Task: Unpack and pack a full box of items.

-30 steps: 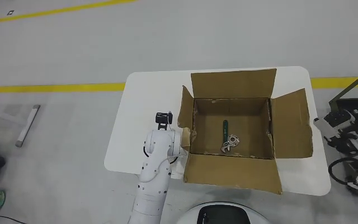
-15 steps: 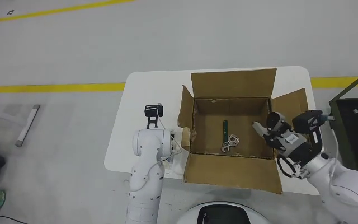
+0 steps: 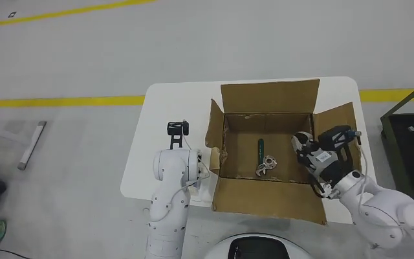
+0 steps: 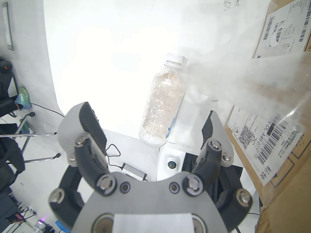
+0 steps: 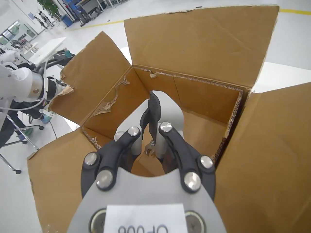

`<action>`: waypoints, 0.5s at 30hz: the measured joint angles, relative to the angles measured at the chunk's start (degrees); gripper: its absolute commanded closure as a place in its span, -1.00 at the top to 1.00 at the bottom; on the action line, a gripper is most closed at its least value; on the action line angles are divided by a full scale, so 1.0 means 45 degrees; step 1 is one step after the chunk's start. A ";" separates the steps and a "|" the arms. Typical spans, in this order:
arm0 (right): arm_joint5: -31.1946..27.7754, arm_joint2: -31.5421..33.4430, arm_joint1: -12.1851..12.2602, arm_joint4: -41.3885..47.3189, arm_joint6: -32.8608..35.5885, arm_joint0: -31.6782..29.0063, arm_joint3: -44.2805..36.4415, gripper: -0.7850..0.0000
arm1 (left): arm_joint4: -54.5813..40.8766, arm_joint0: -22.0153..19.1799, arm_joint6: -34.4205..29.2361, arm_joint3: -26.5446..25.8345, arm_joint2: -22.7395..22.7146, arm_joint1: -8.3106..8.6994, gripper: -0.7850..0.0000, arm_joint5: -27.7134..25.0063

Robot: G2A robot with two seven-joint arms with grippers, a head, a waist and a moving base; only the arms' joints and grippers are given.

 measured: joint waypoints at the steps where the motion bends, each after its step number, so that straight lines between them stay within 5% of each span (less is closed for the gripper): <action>1: 0.0598 -0.0354 -0.0022 -0.0560 0.0442 0.0343 0.0037 -1.00 | 0.0000 0.0000 0.0000 0.0000 0.0000 0.0000 1.00 0.0000; 10: 0.5124 -0.4564 -0.0564 -0.4213 0.4722 0.4672 0.2530 -1.00 | 0.0000 0.0000 0.0000 0.0000 0.0000 0.0000 1.00 0.0000; 15: 0.6405 -0.5706 -0.0813 -0.4766 0.5434 0.5678 0.3569 -1.00 | 0.0000 0.0000 0.0000 0.0000 0.0000 0.0000 1.00 0.0000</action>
